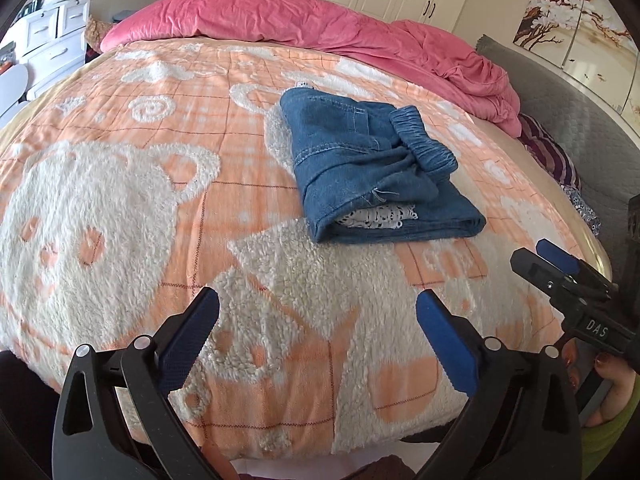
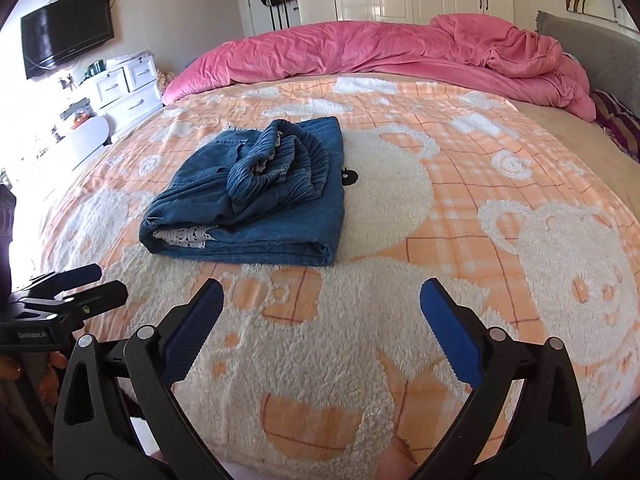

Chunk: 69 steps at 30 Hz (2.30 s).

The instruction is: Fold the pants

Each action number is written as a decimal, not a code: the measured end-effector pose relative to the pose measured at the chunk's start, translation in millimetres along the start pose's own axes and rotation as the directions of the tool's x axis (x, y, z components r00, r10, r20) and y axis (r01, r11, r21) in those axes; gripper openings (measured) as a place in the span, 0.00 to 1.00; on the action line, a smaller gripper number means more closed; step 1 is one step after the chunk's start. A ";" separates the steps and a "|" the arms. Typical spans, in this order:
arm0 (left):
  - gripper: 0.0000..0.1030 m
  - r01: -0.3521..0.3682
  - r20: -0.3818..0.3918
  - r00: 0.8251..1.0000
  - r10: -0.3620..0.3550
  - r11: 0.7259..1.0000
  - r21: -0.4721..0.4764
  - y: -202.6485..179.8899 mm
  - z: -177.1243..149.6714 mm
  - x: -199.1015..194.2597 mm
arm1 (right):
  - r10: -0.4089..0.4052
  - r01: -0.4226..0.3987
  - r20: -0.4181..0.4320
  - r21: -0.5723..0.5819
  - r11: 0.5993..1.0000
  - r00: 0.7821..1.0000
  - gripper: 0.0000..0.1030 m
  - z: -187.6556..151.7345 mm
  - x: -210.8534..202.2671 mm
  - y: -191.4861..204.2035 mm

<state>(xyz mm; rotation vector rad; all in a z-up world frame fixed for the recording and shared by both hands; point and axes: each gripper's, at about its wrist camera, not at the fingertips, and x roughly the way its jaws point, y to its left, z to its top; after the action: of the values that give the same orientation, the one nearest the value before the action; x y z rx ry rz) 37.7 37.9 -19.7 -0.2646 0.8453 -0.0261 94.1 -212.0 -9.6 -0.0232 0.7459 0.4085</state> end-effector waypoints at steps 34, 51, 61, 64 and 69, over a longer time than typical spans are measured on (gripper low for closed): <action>0.96 -0.038 0.021 0.999 0.038 0.999 0.009 -0.3 1.3 -2.4 | -0.004 0.004 -0.019 0.011 1.000 1.000 0.91 -6.5 1.9 3.1; 0.96 -0.051 0.012 0.999 0.050 0.999 0.008 0.2 1.9 -4.5 | -0.005 0.006 -0.025 0.011 1.000 1.000 0.91 -7.1 2.3 2.1; 0.96 -0.064 0.007 0.998 0.064 0.998 0.005 1.2 2.1 -5.5 | -0.007 0.007 -0.025 0.013 1.000 1.000 0.91 -6.9 1.9 1.9; 0.96 -0.064 0.004 0.998 0.064 0.998 0.005 0.8 1.9 -5.9 | -0.008 0.008 -0.025 0.010 1.000 1.000 0.91 -7.3 1.8 2.2; 0.96 -0.060 -0.003 0.998 0.060 0.998 0.004 0.8 2.2 -5.5 | -0.010 0.010 -0.027 0.012 1.000 1.000 0.91 -7.3 1.9 2.8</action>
<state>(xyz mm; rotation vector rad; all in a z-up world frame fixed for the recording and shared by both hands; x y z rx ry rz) 35.6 39.9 -14.5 -0.2351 0.8563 0.0275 89.5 -210.0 -15.9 -0.0208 0.7741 0.3947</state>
